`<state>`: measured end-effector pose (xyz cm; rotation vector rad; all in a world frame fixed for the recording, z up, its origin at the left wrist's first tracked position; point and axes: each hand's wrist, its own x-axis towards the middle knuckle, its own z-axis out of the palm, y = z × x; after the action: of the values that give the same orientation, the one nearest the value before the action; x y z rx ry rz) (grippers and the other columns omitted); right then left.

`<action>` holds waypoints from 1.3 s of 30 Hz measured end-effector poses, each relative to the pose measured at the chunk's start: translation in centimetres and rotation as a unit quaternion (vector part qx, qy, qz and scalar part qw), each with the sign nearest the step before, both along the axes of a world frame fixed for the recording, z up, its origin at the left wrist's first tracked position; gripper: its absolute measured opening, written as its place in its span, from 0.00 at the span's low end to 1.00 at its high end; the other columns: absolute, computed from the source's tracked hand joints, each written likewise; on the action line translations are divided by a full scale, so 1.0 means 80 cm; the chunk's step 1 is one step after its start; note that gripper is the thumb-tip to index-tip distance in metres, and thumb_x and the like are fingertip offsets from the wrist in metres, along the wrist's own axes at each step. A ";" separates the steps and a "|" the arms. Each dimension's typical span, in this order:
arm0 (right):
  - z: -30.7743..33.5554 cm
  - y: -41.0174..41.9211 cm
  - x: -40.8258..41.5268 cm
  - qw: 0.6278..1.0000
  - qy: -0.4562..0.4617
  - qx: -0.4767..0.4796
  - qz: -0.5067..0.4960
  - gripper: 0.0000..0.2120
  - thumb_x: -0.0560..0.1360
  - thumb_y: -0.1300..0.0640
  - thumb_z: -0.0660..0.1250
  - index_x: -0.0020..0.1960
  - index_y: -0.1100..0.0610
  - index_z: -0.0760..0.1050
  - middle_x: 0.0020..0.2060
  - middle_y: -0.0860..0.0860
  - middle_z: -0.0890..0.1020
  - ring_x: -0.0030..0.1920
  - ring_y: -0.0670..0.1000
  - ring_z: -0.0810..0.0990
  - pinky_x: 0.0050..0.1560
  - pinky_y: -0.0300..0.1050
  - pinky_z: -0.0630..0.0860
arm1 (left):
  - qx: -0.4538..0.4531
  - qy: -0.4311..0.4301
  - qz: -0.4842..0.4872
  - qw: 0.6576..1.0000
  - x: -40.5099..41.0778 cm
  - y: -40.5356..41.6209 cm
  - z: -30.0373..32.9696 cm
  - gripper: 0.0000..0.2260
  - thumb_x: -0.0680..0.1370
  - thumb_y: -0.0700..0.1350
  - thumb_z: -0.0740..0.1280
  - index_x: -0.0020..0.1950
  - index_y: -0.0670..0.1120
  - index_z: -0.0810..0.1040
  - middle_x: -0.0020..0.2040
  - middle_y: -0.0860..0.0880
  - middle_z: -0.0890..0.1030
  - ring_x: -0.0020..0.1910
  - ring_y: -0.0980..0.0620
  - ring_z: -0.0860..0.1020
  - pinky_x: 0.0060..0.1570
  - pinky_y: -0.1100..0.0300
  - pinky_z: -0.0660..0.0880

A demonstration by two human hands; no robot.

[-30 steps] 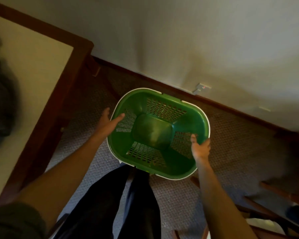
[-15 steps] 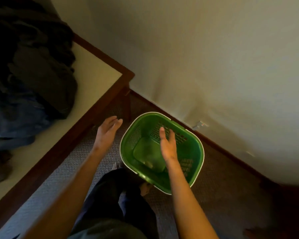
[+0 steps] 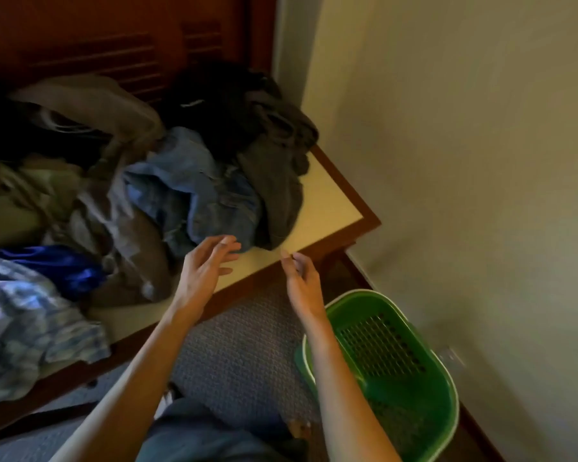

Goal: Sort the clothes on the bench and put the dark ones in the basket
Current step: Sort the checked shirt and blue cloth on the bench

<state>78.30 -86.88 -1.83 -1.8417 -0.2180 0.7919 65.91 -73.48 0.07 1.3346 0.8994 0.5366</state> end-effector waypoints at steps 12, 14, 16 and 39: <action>0.007 0.261 -0.172 0.988 -0.062 0.040 0.137 0.23 0.80 0.42 0.64 0.70 0.54 0.72 0.62 0.48 0.77 0.62 0.46 0.76 0.54 0.34 0.73 | 0.186 0.127 0.003 0.974 -0.192 0.268 0.001 0.07 0.80 0.50 0.69 0.55 0.52 0.82 0.44 0.55 0.84 0.43 0.63 0.81 0.45 0.62 0.75; 0.001 0.296 -0.193 0.982 -0.076 0.032 0.170 0.23 0.80 0.41 0.63 0.69 0.53 0.71 0.62 0.48 0.77 0.63 0.46 0.76 0.59 0.40 0.75 | 0.189 0.135 0.030 0.972 -0.220 0.296 0.004 0.10 0.78 0.53 0.69 0.56 0.51 0.82 0.44 0.54 0.85 0.44 0.59 0.82 0.46 0.61 0.76; 0.000 0.328 -0.213 0.975 -0.095 0.026 0.201 0.23 0.80 0.41 0.63 0.68 0.53 0.72 0.62 0.49 0.78 0.62 0.47 0.77 0.61 0.42 0.76 | 0.179 0.136 0.064 0.972 -0.251 0.314 0.004 0.10 0.78 0.52 0.69 0.56 0.50 0.82 0.45 0.54 0.85 0.46 0.60 0.82 0.46 0.64 0.76; -0.077 0.420 -0.319 0.787 -0.224 -0.040 0.574 0.17 0.75 0.52 0.71 0.62 0.57 0.80 0.57 0.58 0.81 0.62 0.58 0.74 0.65 0.45 0.68 | 0.114 0.493 0.083 0.858 -0.390 0.223 -0.105 0.33 0.77 0.58 0.68 0.77 0.65 0.55 0.76 0.43 0.64 0.71 0.37 0.67 0.65 0.42 0.71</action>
<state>52.77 -53.28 -8.02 -1.8426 -1.7575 1.1272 34.69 -55.61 -8.31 1.7817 1.8447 0.0358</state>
